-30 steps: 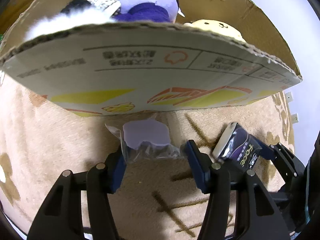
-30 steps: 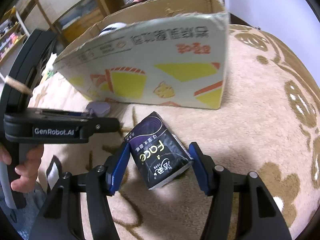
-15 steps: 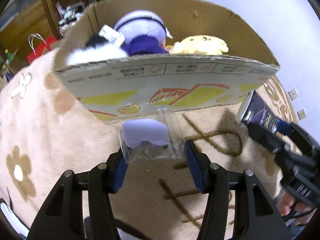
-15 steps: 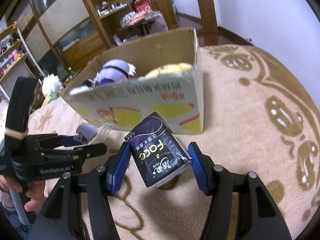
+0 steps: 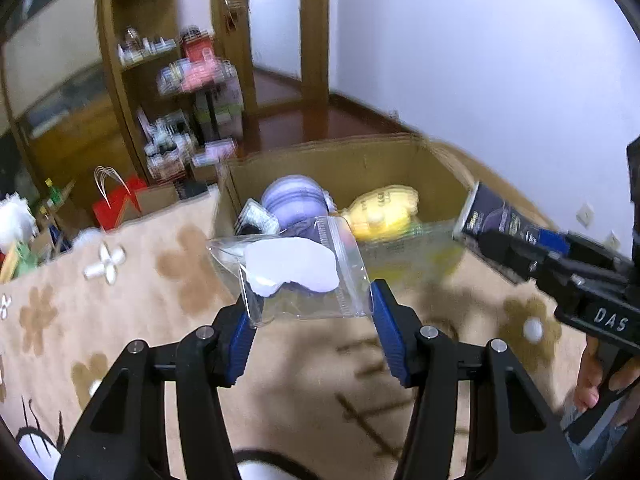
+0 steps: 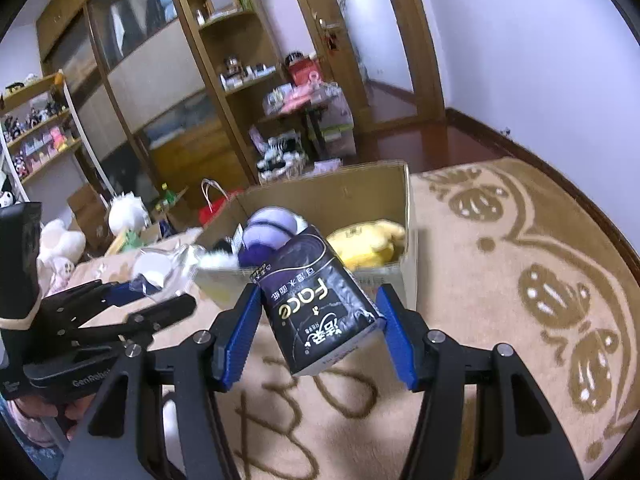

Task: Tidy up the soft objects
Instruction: 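Lift both items over the box and open both tools to drop them inside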

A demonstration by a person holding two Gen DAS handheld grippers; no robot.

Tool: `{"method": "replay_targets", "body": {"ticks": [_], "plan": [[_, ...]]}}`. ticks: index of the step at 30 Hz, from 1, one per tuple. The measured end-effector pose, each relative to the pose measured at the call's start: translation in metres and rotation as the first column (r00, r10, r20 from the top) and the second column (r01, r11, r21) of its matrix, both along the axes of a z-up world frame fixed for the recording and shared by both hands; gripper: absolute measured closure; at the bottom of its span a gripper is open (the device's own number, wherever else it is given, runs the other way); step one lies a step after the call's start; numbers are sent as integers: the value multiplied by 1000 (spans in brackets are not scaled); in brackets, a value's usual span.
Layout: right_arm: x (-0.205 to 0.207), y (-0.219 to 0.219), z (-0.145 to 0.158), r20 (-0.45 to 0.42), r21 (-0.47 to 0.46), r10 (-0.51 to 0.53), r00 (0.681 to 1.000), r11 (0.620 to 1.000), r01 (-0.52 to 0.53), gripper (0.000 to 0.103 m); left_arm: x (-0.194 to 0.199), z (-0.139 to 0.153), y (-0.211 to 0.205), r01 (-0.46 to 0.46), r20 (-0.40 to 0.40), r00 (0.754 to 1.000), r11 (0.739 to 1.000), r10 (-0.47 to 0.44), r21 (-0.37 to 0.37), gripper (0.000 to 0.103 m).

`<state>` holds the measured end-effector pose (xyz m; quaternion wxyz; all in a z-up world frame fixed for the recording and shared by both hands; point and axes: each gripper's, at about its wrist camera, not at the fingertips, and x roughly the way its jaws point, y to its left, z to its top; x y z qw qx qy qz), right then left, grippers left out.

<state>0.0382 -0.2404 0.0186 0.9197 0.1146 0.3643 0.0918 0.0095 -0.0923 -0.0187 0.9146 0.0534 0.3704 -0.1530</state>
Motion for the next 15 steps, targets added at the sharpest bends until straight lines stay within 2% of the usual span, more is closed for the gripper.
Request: {"method": "replay_targets", "body": {"ticks": [3,8,12,15], "plan": [[5,0,9,40,-15,-6,999,1000,7,41,12,17,8,-24,62,998,1000,25,-17,49],[18,2,21,95,-57,-17,995,998,23,41,28,28,12,-36,127,991,999,38,-19,49],[30,3,26,125,-61,-28,992,997,36,41,43,27,8,-36,162,986,999,38,-16,49],[39,2,26,144,-48,-36,989,998,44,41,56,22,7,-46,159,986,999,49,-22,48]]}}
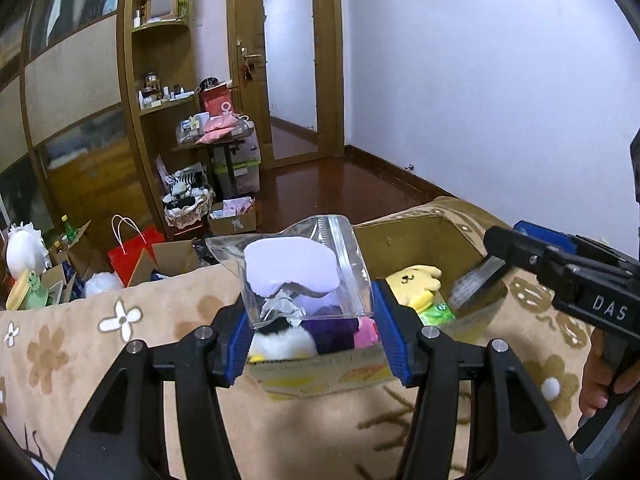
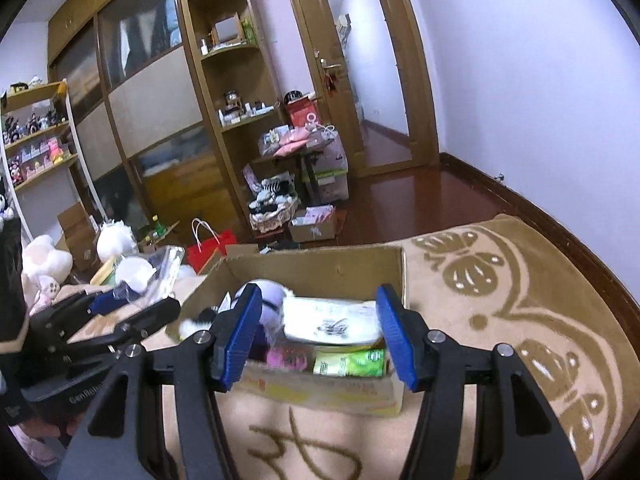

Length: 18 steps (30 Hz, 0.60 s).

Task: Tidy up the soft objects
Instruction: 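Lift both items over the box and open both tools to drop them inside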

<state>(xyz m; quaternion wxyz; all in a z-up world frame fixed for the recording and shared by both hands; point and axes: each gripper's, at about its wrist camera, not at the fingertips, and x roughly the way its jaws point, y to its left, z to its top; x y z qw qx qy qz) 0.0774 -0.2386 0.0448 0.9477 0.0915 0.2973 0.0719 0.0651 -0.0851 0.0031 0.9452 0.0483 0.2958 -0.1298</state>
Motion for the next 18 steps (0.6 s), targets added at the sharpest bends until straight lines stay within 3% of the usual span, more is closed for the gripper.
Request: {"method": "replay_targets", "body": {"ticks": [7,18], "plan": [[16,-1,-17,-44,-10,2,999,1000,-3,41,29,-23,-2,-12,-81,997,1000,12,4,46],[13,-6,-23,-80,9,4,997,1000,-3,40,34,-33,5,-35,-118,992,999,36,10,35]]}}
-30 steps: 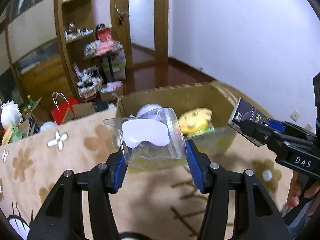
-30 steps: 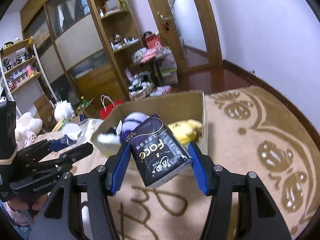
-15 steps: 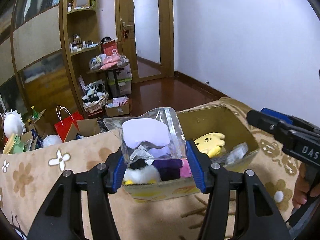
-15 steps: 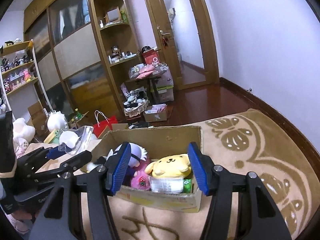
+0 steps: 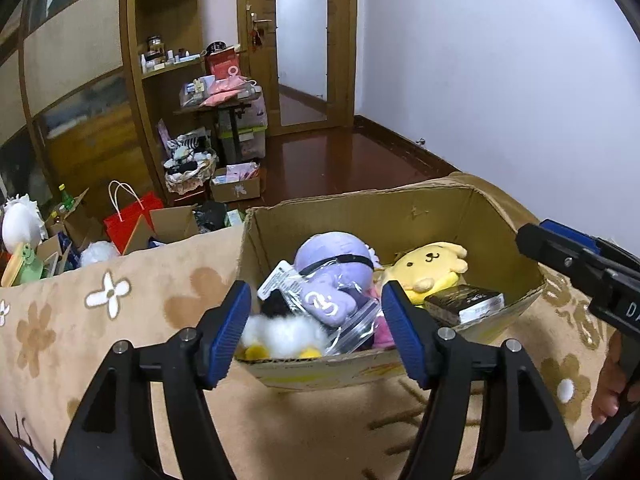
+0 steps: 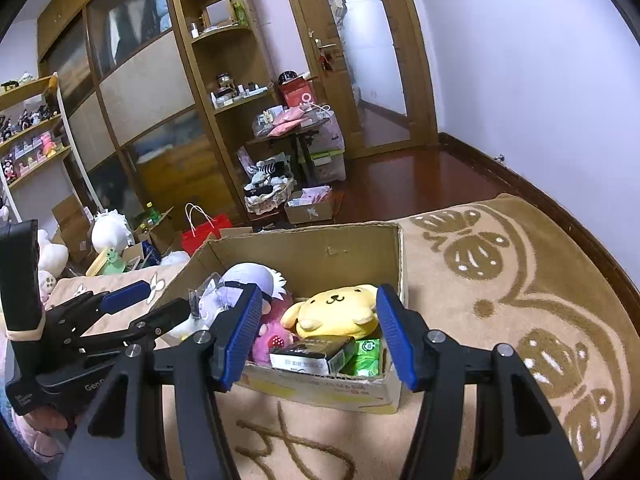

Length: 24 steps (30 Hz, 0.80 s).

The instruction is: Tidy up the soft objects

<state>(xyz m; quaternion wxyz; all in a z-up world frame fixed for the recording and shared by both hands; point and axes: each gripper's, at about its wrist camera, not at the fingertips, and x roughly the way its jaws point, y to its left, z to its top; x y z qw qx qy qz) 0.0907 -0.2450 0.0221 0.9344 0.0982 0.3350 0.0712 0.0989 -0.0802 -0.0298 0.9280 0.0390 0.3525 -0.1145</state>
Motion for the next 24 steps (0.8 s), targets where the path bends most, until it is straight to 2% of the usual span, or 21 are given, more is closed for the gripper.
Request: {"method": "replay_targets", "body": {"ticks": [4,8,13,16,24], "plan": [[-5,-1,4,8,-2,-6,1000,1000,6,33,-10,5,4,-5,24,1000,1000,5,12,26],[-13,0,9,18,-15,-15,1000,1000,15,22,-21,9,5,-5,43,999,999,3,45,24],[-26,1,19,36,-22,-17,999,1000,18,11,-37,16,9,-17,66,998,998,13,64,14],[-37,3,27,66,-25,-3,998,1000,5,0,-48,22,11,-36,99,995,995,27,89,11],[-61,3,45,93,-39,-3,996,999,7,0,-79,40,22,-59,143,989,995,48,77,5]]}}
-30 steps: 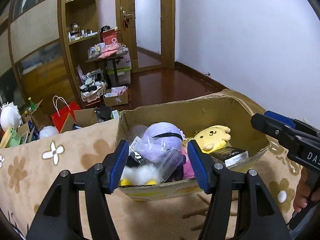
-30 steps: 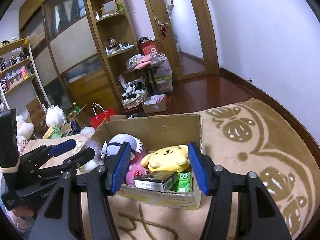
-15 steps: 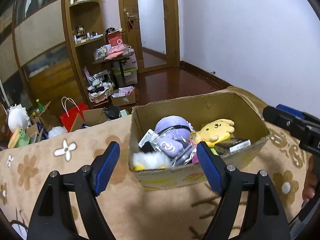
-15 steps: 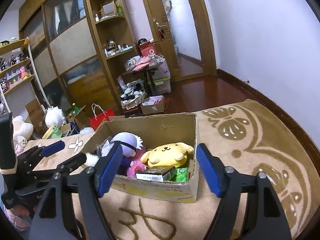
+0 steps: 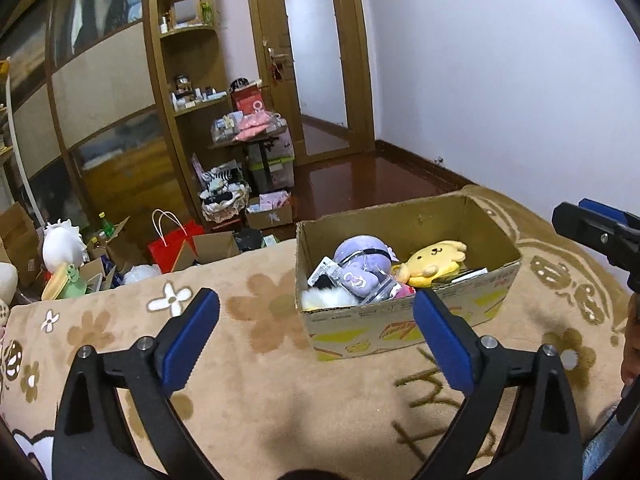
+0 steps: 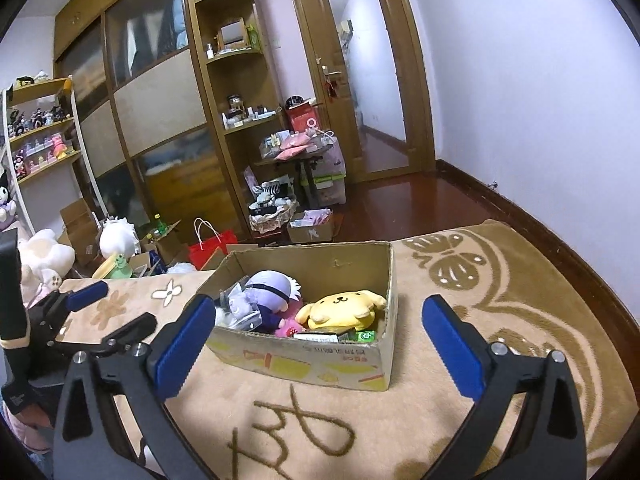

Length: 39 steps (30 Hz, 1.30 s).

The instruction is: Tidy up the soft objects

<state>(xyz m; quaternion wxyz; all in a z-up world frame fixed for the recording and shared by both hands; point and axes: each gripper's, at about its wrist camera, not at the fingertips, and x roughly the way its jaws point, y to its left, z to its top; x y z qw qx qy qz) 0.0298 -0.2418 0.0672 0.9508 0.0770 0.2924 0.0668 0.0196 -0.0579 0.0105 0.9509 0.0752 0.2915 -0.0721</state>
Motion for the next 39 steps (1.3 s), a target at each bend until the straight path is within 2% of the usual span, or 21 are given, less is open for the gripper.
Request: {"method": "replay_targets", "body": {"ticks": [10,17,25,39], "plan": [[-30,-5,17,25,-24,-24,999,999,24,0,-31,10,10,-28,45,999,1000,28,10,3],[-40,-12,12,12,-21,-40,999,999,41,0,-45,11,12,-35,58,998,999,35,8,3],[-40,-18,-1,-26,-15,-55,998,998,55,0,-45,1,2,-11,37,999,998,9,58,3],[-39,-21,-6,-37,-21,-65,997,998,64,0,-40,-3,3,-28,36,999,998,26,57,3]]}}
